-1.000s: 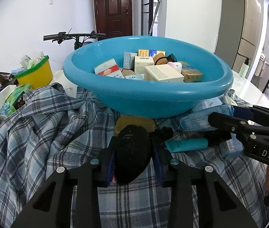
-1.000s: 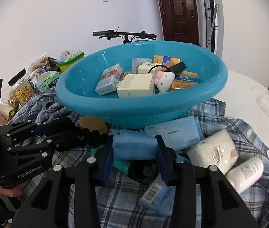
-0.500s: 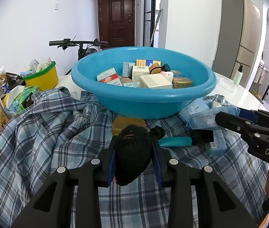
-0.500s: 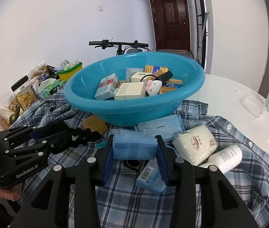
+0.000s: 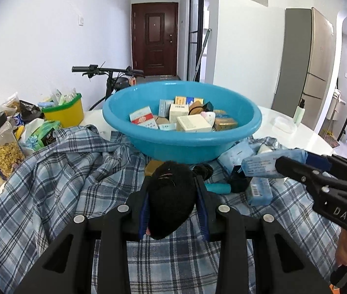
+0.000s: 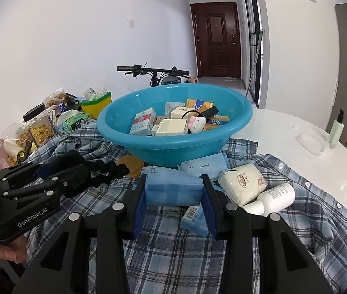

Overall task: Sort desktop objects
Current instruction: 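Lift the black plush with left tool while right tool carries the blue packet over the basin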

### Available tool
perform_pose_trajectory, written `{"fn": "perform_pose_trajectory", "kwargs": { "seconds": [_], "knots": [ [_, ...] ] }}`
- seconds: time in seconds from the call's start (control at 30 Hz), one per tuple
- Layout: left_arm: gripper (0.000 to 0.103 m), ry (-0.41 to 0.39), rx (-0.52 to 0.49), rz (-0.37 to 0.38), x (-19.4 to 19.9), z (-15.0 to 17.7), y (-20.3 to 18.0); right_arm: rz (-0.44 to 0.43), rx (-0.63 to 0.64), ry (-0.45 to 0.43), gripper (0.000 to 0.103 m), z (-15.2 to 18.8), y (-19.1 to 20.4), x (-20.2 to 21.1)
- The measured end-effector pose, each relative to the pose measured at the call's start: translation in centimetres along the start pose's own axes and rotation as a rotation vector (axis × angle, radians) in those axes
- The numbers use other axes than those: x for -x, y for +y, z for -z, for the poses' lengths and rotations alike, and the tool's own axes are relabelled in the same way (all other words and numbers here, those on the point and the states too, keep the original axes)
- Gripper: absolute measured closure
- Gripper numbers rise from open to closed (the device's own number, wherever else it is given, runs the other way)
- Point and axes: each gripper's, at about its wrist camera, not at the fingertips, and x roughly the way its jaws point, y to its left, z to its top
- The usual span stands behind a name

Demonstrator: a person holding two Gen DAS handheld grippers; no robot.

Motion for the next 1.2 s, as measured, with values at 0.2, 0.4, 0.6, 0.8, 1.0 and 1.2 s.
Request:
{"fn": "perform_pose_trajectory", "kwargs": {
  "seconds": [0.2, 0.4, 0.6, 0.8, 1.0, 1.2],
  "knots": [
    [0.068, -0.015, 0.0, 0.007, 0.7, -0.2, -0.3, 0.007, -0.002, -0.014, 0.064, -0.2, 0.1, 0.6],
    [0.068, -0.042, -0.005, 0.006, 1.4, -1.3, -0.5, 0.02, 0.01, -0.065, 0.064, -1.6, 0.4, 1.7],
    [0.068, -0.109, -0.027, -0.004, 3.0, -3.7, -0.9, 0.034, 0.031, -0.133, 0.064, -3.8, 0.9, 3.2],
    [0.068, -0.194, -0.053, -0.013, 4.9, -7.1, -1.4, 0.052, 0.047, -0.216, 0.064, -6.3, 1.5, 4.9],
    [0.068, -0.272, -0.039, -0.008, 7.4, -9.6, -1.1, 0.071, 0.065, -0.289, 0.064, -8.3, 2.0, 7.4],
    [0.068, -0.315, -0.044, -0.005, 9.5, -10.7, -1.2, 0.083, 0.063, -0.337, 0.064, -9.4, 2.1, 9.1]
  ]
}}
